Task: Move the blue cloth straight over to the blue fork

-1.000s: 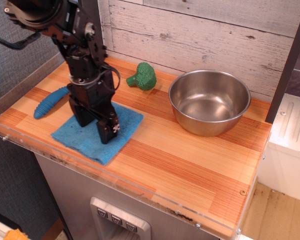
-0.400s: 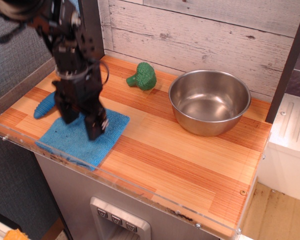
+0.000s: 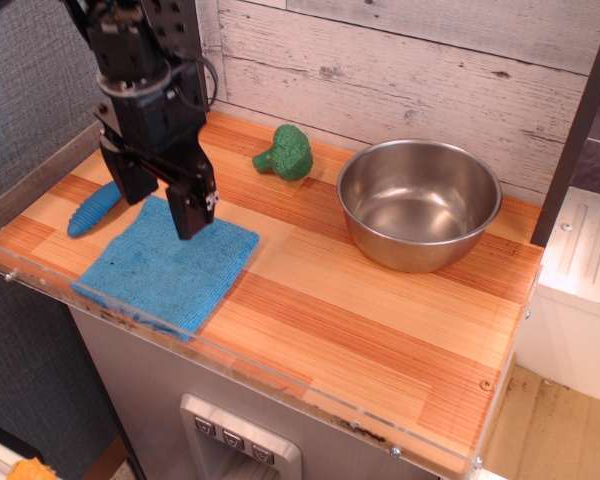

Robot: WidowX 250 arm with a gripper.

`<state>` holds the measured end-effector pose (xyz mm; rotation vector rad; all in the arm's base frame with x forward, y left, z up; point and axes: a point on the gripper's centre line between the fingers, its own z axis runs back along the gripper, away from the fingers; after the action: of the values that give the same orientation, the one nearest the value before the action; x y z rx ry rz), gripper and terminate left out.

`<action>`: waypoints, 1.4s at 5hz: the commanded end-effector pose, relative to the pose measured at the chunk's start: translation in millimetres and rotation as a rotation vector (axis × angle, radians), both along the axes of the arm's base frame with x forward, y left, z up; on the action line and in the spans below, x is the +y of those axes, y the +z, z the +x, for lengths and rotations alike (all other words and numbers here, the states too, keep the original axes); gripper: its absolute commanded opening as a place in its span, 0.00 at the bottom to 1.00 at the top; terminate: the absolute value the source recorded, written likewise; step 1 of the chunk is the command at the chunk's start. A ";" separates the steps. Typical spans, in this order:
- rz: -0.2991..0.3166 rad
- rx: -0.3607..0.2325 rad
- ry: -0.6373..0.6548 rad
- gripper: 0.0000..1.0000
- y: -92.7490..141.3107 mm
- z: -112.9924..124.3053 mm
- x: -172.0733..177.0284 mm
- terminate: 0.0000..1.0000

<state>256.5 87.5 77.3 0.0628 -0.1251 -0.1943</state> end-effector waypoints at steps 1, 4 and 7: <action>0.001 -0.003 0.047 1.00 23.3 -5.0 -8.3 0.00; 0.008 -0.011 0.142 1.00 24.7 -17.4 -33.1 0.00; -0.009 0.010 0.154 1.00 20.3 -19.1 -38.7 0.00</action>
<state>235.1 49.2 91.2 0.0561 -0.0831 -0.0340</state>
